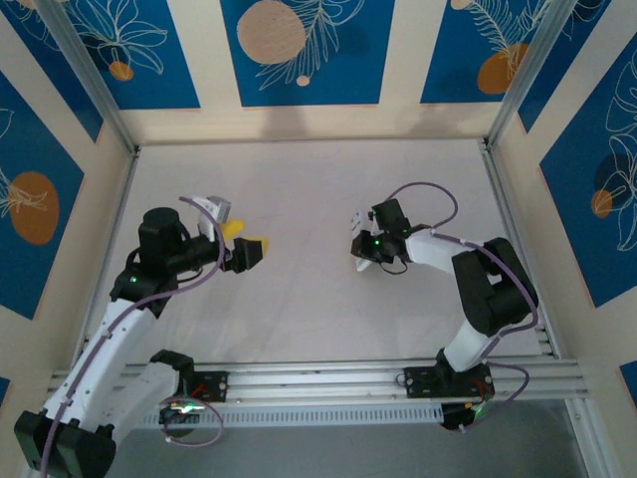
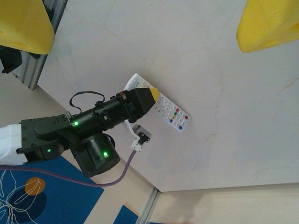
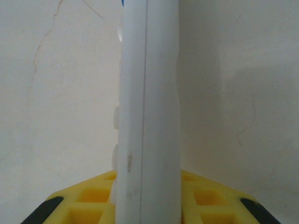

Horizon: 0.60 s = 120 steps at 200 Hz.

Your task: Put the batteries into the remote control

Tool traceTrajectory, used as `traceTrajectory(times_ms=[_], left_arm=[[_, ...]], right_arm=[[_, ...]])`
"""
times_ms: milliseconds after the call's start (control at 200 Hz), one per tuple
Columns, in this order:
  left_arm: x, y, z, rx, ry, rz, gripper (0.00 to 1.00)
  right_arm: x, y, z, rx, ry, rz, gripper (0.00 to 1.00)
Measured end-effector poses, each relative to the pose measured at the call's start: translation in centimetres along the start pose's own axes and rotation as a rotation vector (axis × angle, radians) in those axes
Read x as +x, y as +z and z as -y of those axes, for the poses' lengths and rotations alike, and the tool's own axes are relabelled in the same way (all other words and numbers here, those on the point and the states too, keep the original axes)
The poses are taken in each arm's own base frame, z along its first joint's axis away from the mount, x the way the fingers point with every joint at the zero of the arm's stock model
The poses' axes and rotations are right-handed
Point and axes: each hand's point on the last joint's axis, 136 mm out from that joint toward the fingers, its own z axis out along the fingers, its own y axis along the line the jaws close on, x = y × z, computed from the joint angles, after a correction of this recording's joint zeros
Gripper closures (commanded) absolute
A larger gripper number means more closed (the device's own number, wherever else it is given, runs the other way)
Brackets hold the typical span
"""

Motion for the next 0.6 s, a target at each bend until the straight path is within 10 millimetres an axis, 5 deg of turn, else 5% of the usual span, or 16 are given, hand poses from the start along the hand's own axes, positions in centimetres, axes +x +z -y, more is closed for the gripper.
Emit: traceTrajectory(times_ms=[220,600], left_arm=[[-0.6,0.1,0.1,0.005,0.006,0.022,0.00],[-0.6,0.3,-0.1,0.006,-0.009,0.028,0.00]], right_arm=[[-0.1,0.3,1.0,0.051,-0.027,0.013,0.70],[0.0,0.2,2.3,0.110,-0.022,0.007,0.45]])
